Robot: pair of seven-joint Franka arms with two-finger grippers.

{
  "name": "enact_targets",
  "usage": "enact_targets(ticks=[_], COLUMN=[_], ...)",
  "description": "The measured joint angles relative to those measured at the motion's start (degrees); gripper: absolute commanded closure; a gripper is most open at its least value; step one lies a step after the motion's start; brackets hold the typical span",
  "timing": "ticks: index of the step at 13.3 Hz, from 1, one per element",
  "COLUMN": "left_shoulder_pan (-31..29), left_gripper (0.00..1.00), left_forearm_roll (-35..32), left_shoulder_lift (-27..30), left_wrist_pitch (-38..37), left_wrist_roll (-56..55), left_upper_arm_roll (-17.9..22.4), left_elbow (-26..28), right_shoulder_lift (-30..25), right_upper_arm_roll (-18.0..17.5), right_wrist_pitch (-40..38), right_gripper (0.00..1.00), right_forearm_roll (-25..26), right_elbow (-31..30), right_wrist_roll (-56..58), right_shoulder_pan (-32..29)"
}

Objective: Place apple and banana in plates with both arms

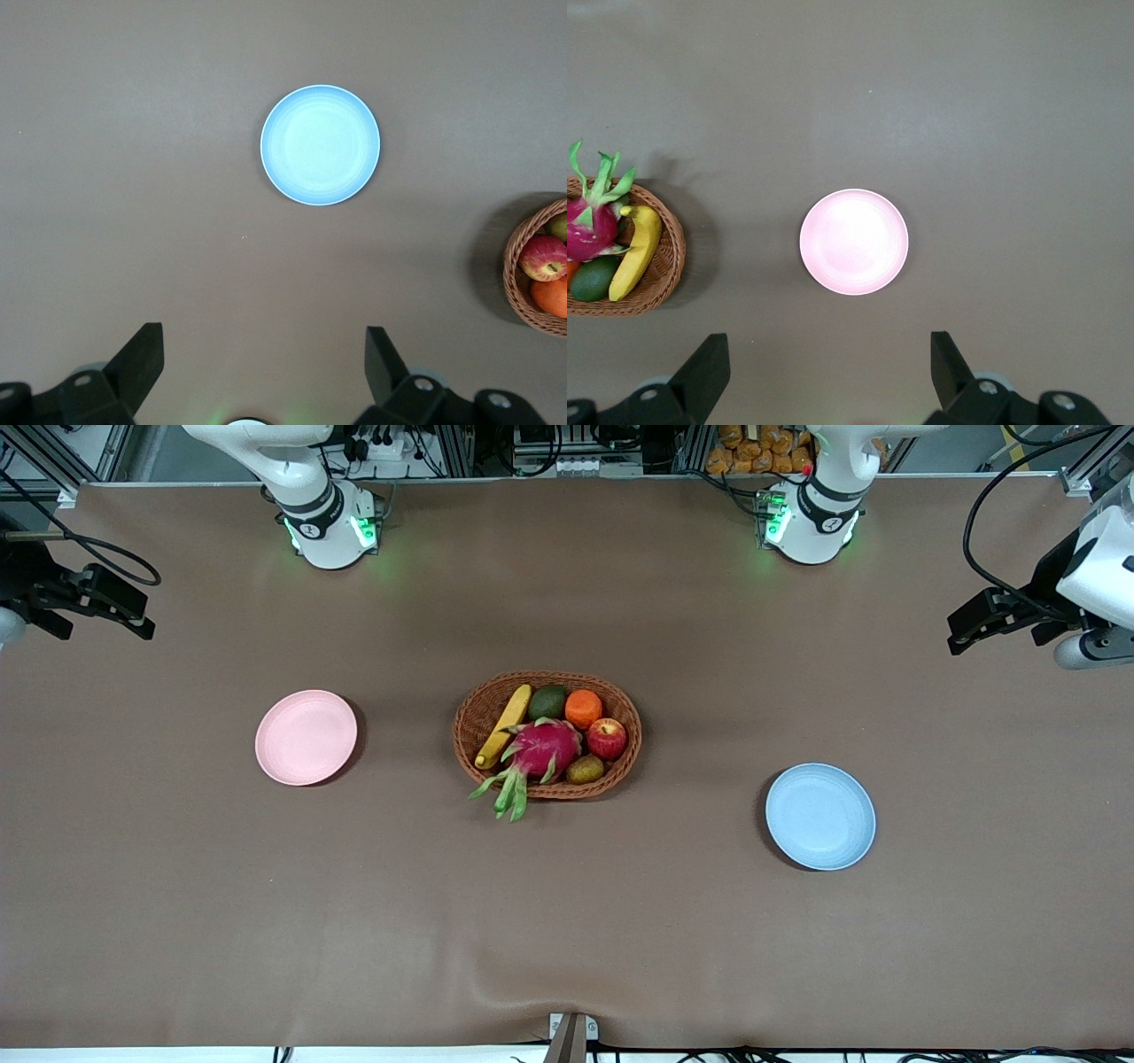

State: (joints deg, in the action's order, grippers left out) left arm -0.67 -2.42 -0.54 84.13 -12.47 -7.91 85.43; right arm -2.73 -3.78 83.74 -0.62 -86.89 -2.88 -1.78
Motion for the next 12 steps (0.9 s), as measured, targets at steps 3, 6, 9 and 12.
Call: enact_targets(ticks=[3, 6, 9, 12], left_shoulder_pan=[-0.01, -0.09, -0.09, -0.09], left_gripper=[0.0, 0.0, 0.0, 0.0], left_forearm_roll=[0.0, 0.0, 0.0, 0.0], left_shoulder_lift=[0.01, 0.01, 0.01, 0.01], left_wrist_pitch=[-0.05, -0.06, -0.26, -0.64], left_wrist_roll=[0.06, 0.07, 0.12, 0.24], left_upper_arm_roll=[0.0, 0.02, 0.01, 0.0], left_elbow=[-0.01, -0.04, -0.05, -0.04], right_shoulder_lift=[0.0, 0.0, 0.0, 0.0], right_upper_arm_roll=[0.0, 0.0, 0.0, 0.0], right_wrist_pitch=[-0.02, -0.03, -0.05, -0.05], right_gripper=[0.0, 0.0, 0.0, 0.0], right_forearm_roll=[0.0, 0.0, 0.0, 0.0], right_elbow=[0.0, 0.0, 0.0, 0.0], right_wrist_roll=[0.0, 0.0, 0.0, -0.01], right_shoulder_pan=[0.0, 0.0, 0.0, 0.0])
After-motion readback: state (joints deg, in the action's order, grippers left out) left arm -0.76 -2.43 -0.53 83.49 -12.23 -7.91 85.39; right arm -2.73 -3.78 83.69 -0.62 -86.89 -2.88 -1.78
